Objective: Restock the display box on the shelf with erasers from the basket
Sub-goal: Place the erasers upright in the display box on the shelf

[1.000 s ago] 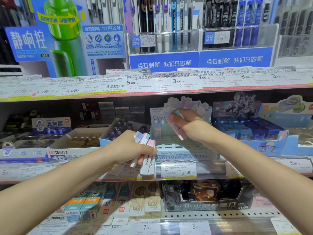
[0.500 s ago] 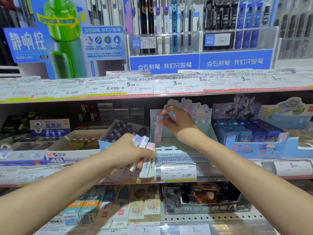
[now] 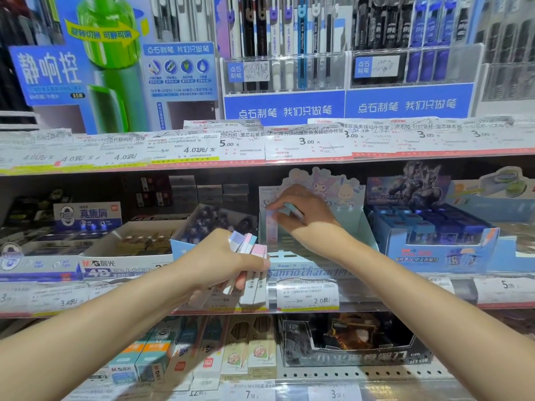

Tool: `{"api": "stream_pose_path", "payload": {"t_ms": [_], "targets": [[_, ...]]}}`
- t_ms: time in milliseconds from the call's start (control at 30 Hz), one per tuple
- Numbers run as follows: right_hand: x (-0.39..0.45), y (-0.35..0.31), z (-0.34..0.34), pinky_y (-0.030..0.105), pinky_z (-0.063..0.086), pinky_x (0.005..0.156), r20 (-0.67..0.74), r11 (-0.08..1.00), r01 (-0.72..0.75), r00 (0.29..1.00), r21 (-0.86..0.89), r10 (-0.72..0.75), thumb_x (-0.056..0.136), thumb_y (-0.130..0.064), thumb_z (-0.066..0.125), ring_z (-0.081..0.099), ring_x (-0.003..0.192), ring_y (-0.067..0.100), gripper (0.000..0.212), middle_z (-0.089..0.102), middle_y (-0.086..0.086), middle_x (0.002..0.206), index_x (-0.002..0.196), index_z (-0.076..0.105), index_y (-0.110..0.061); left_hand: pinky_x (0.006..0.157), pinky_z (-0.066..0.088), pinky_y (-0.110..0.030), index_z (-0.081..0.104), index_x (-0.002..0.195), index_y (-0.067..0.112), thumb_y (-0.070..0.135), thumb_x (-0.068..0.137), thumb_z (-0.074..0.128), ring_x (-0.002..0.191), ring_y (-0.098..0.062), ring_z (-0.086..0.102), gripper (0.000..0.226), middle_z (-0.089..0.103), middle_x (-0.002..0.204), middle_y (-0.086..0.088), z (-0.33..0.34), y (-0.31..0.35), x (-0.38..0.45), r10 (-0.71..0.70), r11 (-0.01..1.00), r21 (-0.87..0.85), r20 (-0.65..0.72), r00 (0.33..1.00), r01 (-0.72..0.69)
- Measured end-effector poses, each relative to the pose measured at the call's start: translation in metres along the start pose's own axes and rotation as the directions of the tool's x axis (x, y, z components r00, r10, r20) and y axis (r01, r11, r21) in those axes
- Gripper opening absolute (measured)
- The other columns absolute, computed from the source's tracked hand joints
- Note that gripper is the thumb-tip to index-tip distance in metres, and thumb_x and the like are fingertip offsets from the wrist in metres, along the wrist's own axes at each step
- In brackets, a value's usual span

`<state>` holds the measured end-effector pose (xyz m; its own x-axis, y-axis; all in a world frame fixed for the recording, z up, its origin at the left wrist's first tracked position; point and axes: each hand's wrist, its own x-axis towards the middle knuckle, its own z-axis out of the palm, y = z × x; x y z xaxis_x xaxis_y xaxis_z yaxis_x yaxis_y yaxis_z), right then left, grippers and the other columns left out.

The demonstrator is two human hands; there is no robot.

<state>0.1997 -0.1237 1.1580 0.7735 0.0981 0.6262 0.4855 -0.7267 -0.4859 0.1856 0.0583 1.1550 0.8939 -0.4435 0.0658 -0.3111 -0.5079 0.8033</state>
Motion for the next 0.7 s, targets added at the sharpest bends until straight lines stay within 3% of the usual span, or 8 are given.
{"api": "stream_pose_path", "payload": {"t_ms": [100,233,400,500,567,700], "targets": [[0.001,-0.001,0.001,0.002,0.032,0.067,0.042,0.998,-0.012,0.999,-0.069,0.015,0.084,-0.007,0.055,0.048,0.088,0.009,0.019,0.051,-0.002,0.098,0.095,0.069,-0.013,0.046,0.034,-0.025,0.067,0.066,0.004,0.026,0.077,0.071,0.037,-0.017,0.042,0.025,0.055,0.04,-0.005,0.0,-0.001,0.001,0.001,1.0,-0.006,-0.003,1.0,-0.001],[0.001,-0.005,0.0,0.019,0.038,0.078,0.099,0.998,-0.04,0.994,-0.051,0.045,0.082,-0.006,0.055,0.052,0.089,0.013,0.02,0.056,0.001,0.096,0.097,0.068,-0.01,0.046,0.034,-0.025,0.067,0.068,-0.002,0.026,0.077,0.072,0.04,-0.017,0.043,0.03,0.055,0.041,-0.005,0.001,-0.001,0.002,-0.001,1.0,-0.004,-0.014,1.0,0.001],[-0.003,-0.011,-0.009,0.012,0.039,0.065,0.162,0.991,-0.128,0.979,0.029,0.121,0.083,-0.009,0.055,0.053,0.091,0.01,0.024,0.054,-0.006,0.096,0.104,0.065,-0.014,0.04,0.032,-0.019,0.066,0.072,-0.006,0.027,0.077,0.072,0.036,-0.015,0.042,0.034,0.055,0.04,-0.004,0.001,-0.001,0.001,-0.008,1.0,0.003,-0.026,1.0,0.008],[-0.012,-0.01,-0.014,0.01,0.035,0.056,0.236,0.965,-0.211,0.957,0.155,0.171,0.09,-0.02,0.043,0.048,0.064,-0.01,0.026,0.048,-0.016,0.075,0.108,0.061,-0.017,0.04,0.032,-0.02,0.067,0.072,-0.005,0.028,0.077,0.072,0.036,-0.014,0.042,0.034,0.056,0.041,-0.005,0.001,-0.001,0.001,-0.015,1.0,0.008,-0.025,1.0,0.015],[-0.016,-0.006,-0.014,0.016,0.028,0.053,0.247,0.934,-0.284,0.942,0.218,0.229,0.088,-0.033,0.033,0.039,0.053,-0.004,0.034,0.038,-0.013,0.064,0.106,0.057,-0.017,0.038,0.031,-0.018,0.067,0.073,-0.005,0.029,0.077,0.072,0.035,-0.013,0.042,0.034,0.056,0.041,-0.005,0.001,0.0,0.001,-0.017,1.0,0.018,-0.026,1.0,0.018],[-0.018,-0.011,-0.018,0.02,0.025,0.047,0.287,0.88,-0.319,0.932,0.353,0.223,0.093,-0.014,0.028,0.028,0.044,0.006,0.033,0.03,0.008,0.066,0.099,0.059,-0.022,0.036,0.031,-0.016,0.067,0.077,-0.007,0.027,0.078,0.071,0.031,-0.011,0.04,0.034,0.055,0.038,-0.001,0.0,0.001,0.0,-0.01,0.999,0.037,-0.012,1.0,0.01]]}}
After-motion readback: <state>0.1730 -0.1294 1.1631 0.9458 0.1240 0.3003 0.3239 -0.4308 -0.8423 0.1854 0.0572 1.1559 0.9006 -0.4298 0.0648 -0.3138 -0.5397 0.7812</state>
